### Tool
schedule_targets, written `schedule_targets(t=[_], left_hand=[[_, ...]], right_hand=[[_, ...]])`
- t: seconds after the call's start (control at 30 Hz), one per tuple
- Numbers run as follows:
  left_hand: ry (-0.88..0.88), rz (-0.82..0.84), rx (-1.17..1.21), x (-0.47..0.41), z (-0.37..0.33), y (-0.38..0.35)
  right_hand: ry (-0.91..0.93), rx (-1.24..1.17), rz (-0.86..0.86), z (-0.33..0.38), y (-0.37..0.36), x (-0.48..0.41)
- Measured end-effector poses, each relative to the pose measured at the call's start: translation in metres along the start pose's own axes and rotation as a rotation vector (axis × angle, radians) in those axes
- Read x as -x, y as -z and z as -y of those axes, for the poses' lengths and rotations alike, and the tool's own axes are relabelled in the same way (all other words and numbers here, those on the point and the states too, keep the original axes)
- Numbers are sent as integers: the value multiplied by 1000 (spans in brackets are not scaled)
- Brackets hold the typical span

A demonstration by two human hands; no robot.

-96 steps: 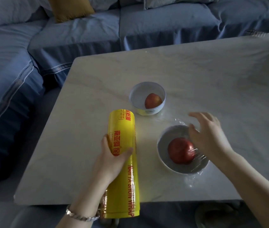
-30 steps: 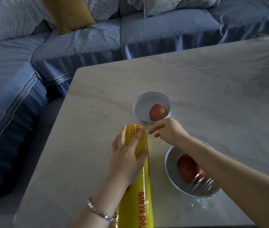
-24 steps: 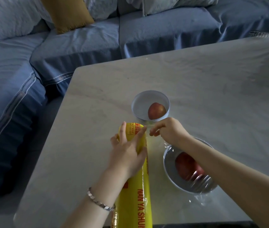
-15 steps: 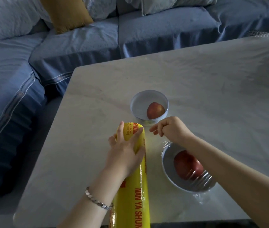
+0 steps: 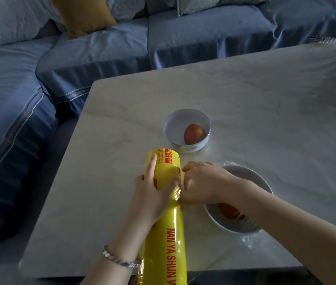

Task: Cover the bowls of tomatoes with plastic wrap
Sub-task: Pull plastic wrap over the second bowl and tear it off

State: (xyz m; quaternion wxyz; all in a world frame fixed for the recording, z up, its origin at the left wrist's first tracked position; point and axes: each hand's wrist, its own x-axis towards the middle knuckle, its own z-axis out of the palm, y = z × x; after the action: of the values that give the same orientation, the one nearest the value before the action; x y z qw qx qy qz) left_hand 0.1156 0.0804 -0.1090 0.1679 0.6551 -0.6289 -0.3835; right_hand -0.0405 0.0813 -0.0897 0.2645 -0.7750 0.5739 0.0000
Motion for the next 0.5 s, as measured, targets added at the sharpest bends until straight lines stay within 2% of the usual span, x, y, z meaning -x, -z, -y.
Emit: schedule_targets(t=[0.1,0.27,0.5], left_hand=[[-11,6,53,-2,4,3],[-9,0,109,-5,9,5],[-1,-31,34,-5,7,-1]], right_hand=[[-7,-39,-3,0,-5,-2],[-3,-93,-104,5,-15,-4],[-67,-72,-187,8,-26,-7]])
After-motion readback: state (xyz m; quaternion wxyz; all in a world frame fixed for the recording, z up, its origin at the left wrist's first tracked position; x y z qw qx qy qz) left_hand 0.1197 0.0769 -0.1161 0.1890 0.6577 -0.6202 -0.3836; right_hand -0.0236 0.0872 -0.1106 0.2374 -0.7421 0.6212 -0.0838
